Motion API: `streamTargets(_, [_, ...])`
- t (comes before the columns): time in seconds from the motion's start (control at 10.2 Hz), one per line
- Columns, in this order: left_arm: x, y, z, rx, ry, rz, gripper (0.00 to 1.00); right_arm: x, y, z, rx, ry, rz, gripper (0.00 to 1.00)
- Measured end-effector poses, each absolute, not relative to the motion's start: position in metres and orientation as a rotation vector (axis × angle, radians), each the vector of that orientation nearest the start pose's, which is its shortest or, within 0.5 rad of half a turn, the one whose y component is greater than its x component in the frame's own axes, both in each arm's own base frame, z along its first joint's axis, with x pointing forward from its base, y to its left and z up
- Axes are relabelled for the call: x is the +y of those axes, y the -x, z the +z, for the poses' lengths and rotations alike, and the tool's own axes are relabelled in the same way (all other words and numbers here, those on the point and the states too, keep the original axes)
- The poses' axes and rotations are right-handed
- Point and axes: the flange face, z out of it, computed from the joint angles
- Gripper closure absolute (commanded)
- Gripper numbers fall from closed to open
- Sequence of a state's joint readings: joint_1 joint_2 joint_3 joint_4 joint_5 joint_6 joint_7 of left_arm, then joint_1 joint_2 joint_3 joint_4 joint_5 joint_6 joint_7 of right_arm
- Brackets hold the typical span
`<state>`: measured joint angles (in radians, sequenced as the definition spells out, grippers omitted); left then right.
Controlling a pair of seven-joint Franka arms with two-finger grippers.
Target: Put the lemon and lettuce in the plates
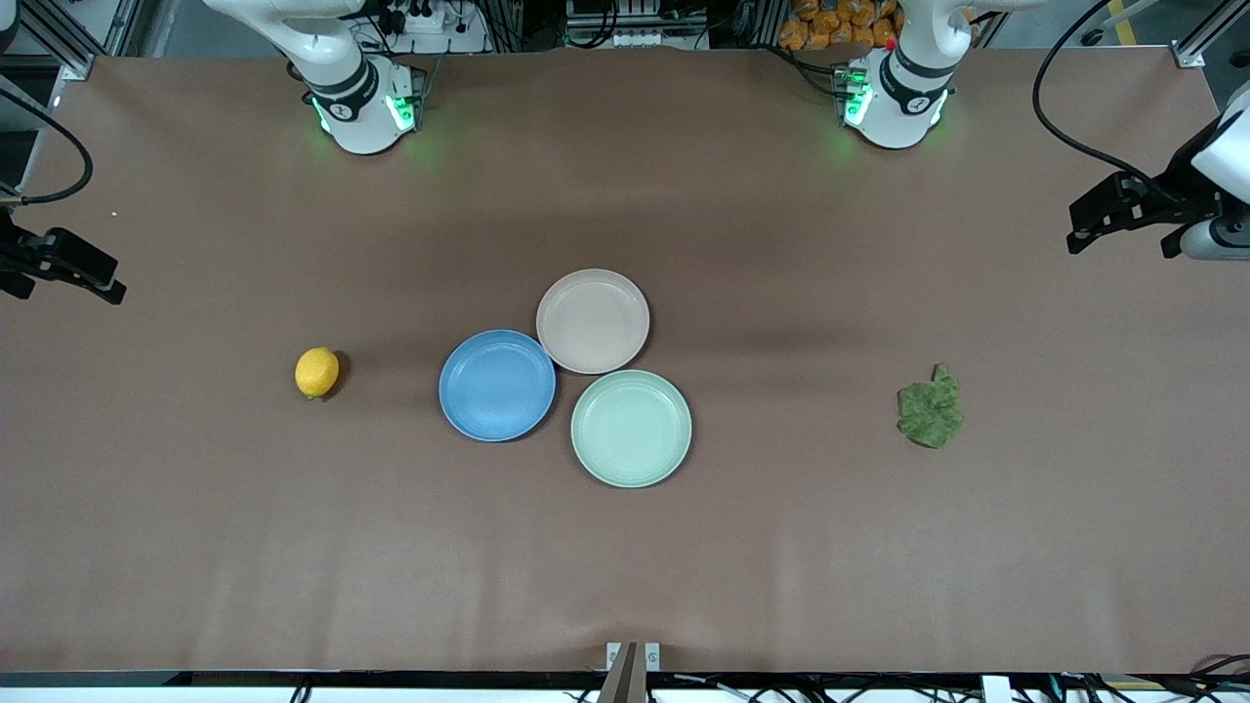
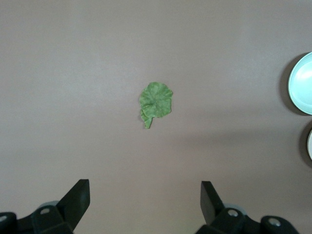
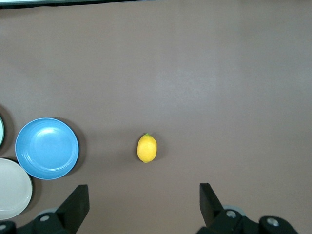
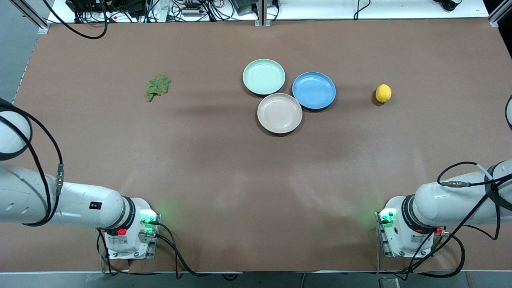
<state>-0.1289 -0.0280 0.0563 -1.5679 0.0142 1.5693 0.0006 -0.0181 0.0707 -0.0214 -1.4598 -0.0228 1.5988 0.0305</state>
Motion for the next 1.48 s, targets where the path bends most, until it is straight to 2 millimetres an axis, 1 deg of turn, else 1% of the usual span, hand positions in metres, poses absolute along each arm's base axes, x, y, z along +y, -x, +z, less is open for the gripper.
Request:
streamTargets(0.3, [-0.032, -0.545, 0.639, 0.099, 3.128, -0.037, 0.0, -0.025, -0.58, 0.64, 0.113, 3.162, -0.109, 0.0])
streamTargets(0.39, [-0.03, -0.546, 0.634, 0.101, 3.127, -0.015, 0.0, -0.026, -0.58, 0.64, 0.113, 3.162, -0.109, 0.0])
streamTargets(0.49, [-0.03, -0.547, 0.621, 0.111, 3.126, 0.026, 0.0, -0.025, -0.58, 0.64, 0.111, 3.162, -0.118, 0.0])
streamTargets(0.59, [-0.03, -0.551, 0.599, 0.116, 3.124, 0.062, 0.0, -0.024, -0.582, 0.64, 0.108, 3.162, -0.132, 0.0])
streamTargets(0.69, [-0.031, -0.557, 0.572, 0.121, 3.123, 0.07, 0.0, -0.024, -0.586, 0.636, 0.106, 3.161, -0.145, 0.0])
streamTargets(0.79, [-0.033, -0.563, 0.541, 0.128, 3.122, 0.077, 0.0, -0.024, -0.593, 0.628, 0.104, 3.161, -0.15, 0.0])
streamTargets(0.89, [-0.036, -0.568, 0.511, 0.136, 3.119, 0.094, 0.0, -0.023, -0.599, 0.615, 0.102, 3.163, -0.123, 0.0])
streamTargets(0.98, [-0.038, -0.575, 0.481, 0.142, 3.115, 0.109, 0.0, -0.023, -0.607, 0.594, 0.101, 3.164, -0.077, 0.0])
streamTargets(1.08, [-0.04, -0.584, 0.447, 0.146, 3.109, 0.115, 0.0, -0.024, -0.616, 0.566, 0.1, 3.166, -0.023, 0.0])
streamTargets(1.28, [-0.041, -0.595, 0.38, 0.166, 3.082, 0.183, 0.0, -0.024, -0.63, 0.498, 0.097, 3.165, 0.076, 0.0])
streamTargets(1.48, [-0.042, -0.6, 0.316, 0.178, 3.06, 0.28, 0.0, -0.024, -0.633, 0.426, 0.1, 3.149, 0.203, 0.0])
